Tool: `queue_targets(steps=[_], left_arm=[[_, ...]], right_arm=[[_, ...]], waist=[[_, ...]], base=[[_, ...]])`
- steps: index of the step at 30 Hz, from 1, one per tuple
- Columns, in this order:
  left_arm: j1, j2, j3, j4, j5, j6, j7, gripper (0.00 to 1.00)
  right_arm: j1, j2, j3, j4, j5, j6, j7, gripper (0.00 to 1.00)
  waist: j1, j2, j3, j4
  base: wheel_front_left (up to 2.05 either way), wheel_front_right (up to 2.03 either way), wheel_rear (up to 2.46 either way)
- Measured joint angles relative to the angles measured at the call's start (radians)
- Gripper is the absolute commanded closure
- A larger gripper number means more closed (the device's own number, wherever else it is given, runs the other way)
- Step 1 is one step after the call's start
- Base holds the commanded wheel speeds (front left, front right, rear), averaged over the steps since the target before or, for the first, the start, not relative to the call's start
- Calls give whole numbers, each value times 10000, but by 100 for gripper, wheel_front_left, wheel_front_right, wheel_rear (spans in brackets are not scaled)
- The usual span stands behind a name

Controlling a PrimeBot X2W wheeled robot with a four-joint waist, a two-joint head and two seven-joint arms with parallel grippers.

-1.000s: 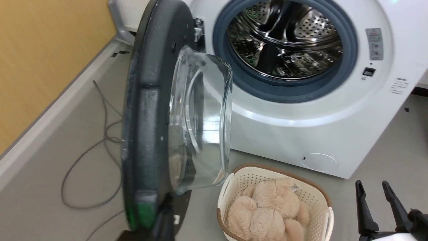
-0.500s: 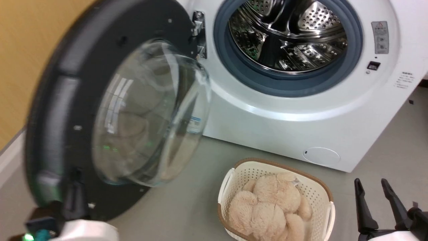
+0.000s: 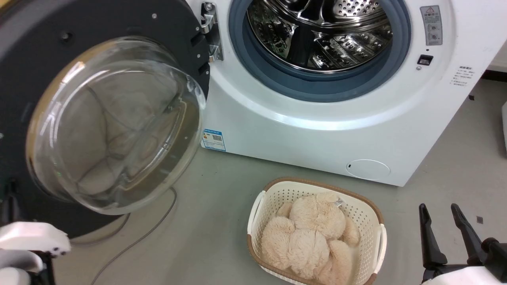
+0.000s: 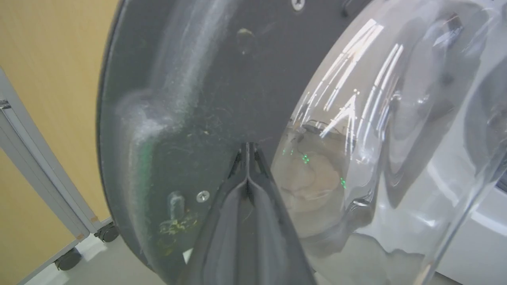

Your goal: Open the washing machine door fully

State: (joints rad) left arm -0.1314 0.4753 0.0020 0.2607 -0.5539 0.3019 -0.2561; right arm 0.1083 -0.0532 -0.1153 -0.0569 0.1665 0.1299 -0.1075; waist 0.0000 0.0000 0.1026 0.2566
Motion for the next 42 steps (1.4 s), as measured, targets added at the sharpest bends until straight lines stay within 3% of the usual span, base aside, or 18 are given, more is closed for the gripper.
queue_targets(steps=[5,11,19,24,25,26,27,32,42], left_arm=[[-569,73,583,1080,203,-508,-2,100],[-646,-222,1206,1335,871,-828,-2,100],[725,-1208,1597,140,1756,-940,-2,100],[1823,-1894,986,-825,2301,-972,-4,100],[2003,-2025,780,-1011,2441,-988,-4,96],[2165,-2161,564,-1158,2568,-988,-4,63],[2317,-2291,291,-1294,2694,-989,-2,2],[2559,-2763,-694,-1839,3060,-1118,71,0],[1884,-2963,-2117,-1808,3634,-1712,614,0]], right_arm=[[-69,0,6,6,-2,0,2,0],[-107,0,25,77,-2,2,0,0],[-78,0,104,242,2,0,-10,0],[159,0,121,268,-36,0,-10,0],[170,0,140,265,-54,0,-4,0],[174,2,136,255,-61,2,0,0],[186,0,136,247,-77,2,2,0],[270,0,163,157,-182,0,104,0],[357,0,56,-86,-443,0,370,0]], waist=[[0,0,17,-99],[0,0,-114,-194],[0,0,-540,-362],[0,1,-889,-414],[0,0,-944,-430],[0,0,-995,-450],[0,0,-1038,-473],[-1,0,-1197,-644],[0,0,-1328,-1301]], base=[[0,0,0],[0,0,0],[0,0,0],[0,0,0],[0,0,0],[0,0,0],[0,0,0],[0,0,0],[0,0,0]])
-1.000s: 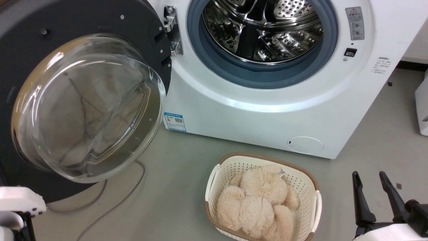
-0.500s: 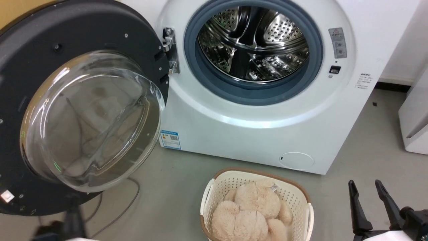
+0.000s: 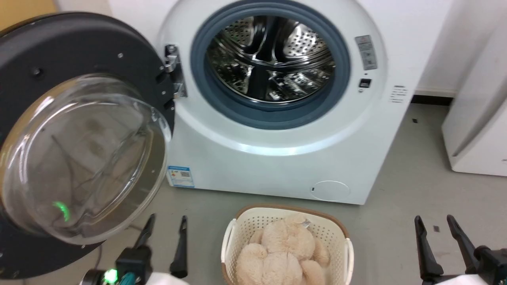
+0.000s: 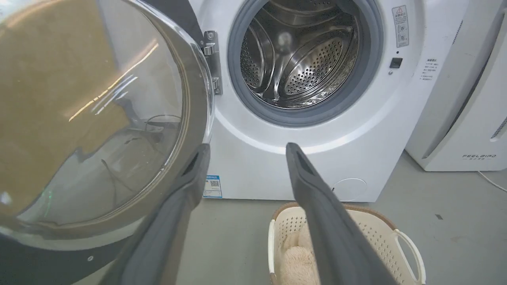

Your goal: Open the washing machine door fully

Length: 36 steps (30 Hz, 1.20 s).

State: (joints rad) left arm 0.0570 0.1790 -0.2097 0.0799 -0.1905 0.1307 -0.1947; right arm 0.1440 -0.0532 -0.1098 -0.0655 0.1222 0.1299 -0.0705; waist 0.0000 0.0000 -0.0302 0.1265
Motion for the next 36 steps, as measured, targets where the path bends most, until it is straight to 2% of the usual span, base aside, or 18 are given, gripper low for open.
queue_targets(steps=[8,14,23,24,36], left_arm=[[-605,-6,-376,564,27,-293,502,0],[-611,-33,-322,821,-73,-186,537,0],[-563,-17,-314,884,-155,-94,535,0],[-563,-19,-316,884,-151,-96,535,100],[-564,-81,-240,826,-75,-121,625,100]], right_arm=[[215,0,-79,-90,-173,0,207,0],[271,0,130,-94,-174,0,286,0],[257,0,226,-65,-174,0,322,0],[258,0,226,-61,-174,0,324,100],[255,-2,261,-42,-230,0,339,100]], waist=[[0,0,-69,-617],[0,0,-16,-949],[0,0,61,-957],[0,0,70,-955],[0,0,88,-979]], base=[[0,0,0],[0,0,0],[0,0,0],[0,0,0],[0,0,0]])
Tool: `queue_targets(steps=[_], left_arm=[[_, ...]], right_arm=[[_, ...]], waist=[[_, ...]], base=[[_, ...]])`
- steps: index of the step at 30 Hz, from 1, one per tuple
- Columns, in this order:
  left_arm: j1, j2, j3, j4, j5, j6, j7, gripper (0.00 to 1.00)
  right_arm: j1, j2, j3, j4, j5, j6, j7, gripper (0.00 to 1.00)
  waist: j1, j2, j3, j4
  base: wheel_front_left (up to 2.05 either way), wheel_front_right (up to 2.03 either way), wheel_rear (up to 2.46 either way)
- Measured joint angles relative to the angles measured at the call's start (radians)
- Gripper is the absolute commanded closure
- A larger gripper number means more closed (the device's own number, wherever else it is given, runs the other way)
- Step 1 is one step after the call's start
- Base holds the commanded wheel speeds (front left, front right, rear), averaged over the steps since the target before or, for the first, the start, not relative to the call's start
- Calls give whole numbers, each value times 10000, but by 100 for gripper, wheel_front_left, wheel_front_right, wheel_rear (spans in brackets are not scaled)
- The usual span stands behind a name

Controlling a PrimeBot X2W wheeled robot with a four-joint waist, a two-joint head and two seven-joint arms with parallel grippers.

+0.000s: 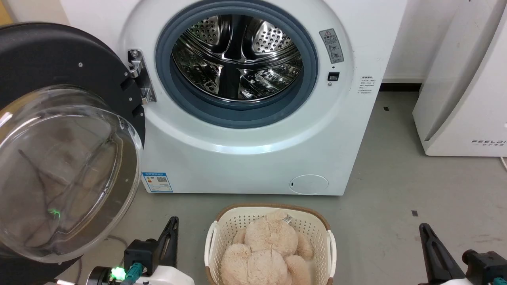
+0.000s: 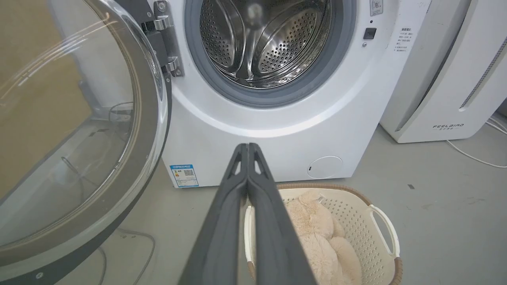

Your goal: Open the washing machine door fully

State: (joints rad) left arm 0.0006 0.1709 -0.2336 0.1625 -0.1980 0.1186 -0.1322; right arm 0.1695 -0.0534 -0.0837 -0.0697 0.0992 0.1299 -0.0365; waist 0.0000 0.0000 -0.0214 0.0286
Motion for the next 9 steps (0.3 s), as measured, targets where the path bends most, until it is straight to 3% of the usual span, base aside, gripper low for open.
queue_targets(steps=[9], left_arm=[[0,-73,199,-113,132,-90,92,100]], right_arm=[[-115,0,63,44,-44,0,8,100]], waist=[[0,0,16,-23]], base=[[0,0,0]])
